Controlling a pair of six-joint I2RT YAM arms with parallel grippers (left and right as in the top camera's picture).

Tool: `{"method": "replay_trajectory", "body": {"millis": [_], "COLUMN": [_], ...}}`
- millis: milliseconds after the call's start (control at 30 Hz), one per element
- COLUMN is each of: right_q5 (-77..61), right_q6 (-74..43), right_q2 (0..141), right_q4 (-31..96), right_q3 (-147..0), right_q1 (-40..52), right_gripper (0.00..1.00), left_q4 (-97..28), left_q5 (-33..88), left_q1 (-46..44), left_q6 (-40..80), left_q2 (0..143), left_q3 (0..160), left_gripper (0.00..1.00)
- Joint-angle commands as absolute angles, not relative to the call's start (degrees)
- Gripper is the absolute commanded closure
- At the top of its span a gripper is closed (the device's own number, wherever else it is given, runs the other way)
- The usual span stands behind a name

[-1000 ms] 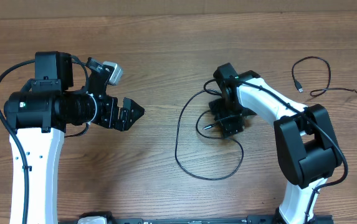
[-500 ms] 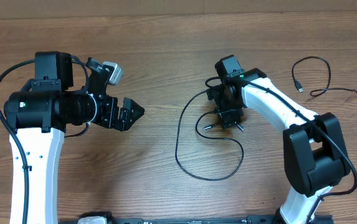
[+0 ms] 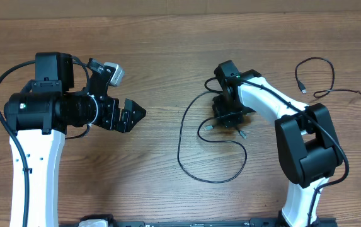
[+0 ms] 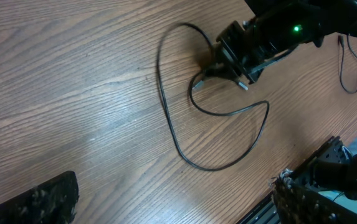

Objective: Untangle cables

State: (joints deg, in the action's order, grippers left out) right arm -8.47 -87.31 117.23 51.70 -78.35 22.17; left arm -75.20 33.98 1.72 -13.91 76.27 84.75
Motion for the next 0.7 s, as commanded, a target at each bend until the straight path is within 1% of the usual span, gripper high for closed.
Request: {"method": "replay_trajectory", "body": {"millis": [0,167,400,500,667], "right_q5": [-8.51,-9.17,-12.29,-12.08,-12.05], "right_q6": [-86.08,-72.55,-64.12,-59.05,-54.28], "right_q2": [122.54,122.56,120.18,116.42,109.06], "right_q4": [51.24,50.81,51.09,49.84,47.07], "right_q3": [-77.21,-77.23,-77.41,-77.76,-77.76], "right_q1": [24.10,25.45,25.39,25.15,24.21], "right_gripper": [0.96,0.96,0.96,0.96,0.96], "left_q4": [-75.09,-75.07,-75.05,-75.05,-75.02], "left_q5": [34.00,34.00,34.00,34.00,34.00], "left_q1": [1.89,1.89,1.89,1.89,1.89], "left_q6": [-15.00,-15.00,-15.00,-15.00,-15.00], "left_q2": [75.64,75.64,75.64,75.64,75.64], "left_q3": [85.60,85.60,85.60,85.60,85.60], "left_gripper": [0.00,0.00,0.01,0.00,0.01]}}
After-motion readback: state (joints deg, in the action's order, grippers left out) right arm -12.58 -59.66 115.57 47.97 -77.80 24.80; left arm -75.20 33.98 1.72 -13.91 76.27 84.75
